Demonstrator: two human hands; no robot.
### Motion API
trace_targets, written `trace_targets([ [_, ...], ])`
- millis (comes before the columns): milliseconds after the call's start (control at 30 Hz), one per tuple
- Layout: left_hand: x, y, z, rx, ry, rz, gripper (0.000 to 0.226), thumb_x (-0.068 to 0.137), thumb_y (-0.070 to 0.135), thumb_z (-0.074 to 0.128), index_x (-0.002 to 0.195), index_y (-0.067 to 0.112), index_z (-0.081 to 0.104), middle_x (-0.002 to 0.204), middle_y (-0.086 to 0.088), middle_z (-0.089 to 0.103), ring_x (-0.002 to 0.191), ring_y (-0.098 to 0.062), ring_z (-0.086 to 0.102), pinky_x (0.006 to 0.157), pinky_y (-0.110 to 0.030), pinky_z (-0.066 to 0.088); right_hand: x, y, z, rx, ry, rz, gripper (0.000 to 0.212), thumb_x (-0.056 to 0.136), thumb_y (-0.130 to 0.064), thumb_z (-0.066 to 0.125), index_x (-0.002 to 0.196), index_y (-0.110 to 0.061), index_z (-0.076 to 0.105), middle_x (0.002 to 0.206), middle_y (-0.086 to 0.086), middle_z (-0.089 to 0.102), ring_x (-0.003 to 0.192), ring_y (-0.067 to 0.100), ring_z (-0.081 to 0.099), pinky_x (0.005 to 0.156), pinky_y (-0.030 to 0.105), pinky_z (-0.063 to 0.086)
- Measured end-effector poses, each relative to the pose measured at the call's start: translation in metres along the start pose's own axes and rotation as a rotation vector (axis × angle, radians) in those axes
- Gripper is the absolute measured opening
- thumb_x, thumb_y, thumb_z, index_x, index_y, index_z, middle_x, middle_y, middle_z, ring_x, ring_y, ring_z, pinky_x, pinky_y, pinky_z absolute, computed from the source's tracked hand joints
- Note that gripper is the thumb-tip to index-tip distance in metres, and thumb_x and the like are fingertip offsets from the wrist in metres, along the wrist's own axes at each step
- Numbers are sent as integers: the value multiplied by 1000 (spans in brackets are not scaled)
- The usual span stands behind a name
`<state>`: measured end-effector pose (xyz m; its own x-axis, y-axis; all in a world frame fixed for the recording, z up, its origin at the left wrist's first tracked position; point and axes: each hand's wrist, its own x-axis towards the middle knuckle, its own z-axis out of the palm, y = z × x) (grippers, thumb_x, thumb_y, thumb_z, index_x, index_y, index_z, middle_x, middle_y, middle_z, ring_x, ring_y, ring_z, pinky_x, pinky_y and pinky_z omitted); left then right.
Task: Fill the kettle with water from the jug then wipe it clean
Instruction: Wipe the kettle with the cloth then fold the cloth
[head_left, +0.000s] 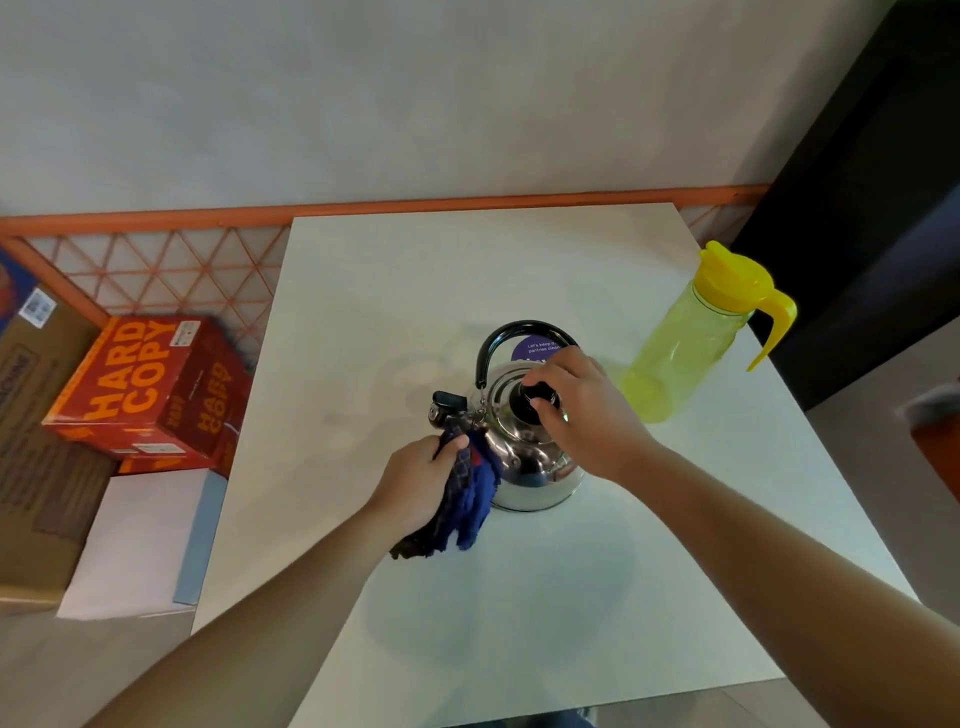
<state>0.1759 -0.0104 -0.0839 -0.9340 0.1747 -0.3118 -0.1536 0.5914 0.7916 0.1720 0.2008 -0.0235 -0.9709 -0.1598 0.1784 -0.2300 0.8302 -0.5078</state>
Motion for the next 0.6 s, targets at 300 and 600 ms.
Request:
trace_targets([
  [300, 16, -13, 9, -102, 153, -207, 60, 92, 55, 43, 64, 5, 62, 65, -6, 67, 63, -23, 60, 61, -33, 41, 1, -1, 6, -1, 28, -10, 23, 89, -12, 56, 111, -10, 61, 110, 3, 51, 94, 21, 50, 74, 32, 47],
  [600, 34, -38, -24, 44, -17, -188, 33, 99, 32, 34, 124, 17, 51, 114, -3, 60, 101, -23, 56, 82, -34, 41, -1, 3, 11, 23, 58, -21, 22, 87, -11, 59, 109, -11, 61, 108, 1, 50, 78, 9, 42, 67, 22, 37],
])
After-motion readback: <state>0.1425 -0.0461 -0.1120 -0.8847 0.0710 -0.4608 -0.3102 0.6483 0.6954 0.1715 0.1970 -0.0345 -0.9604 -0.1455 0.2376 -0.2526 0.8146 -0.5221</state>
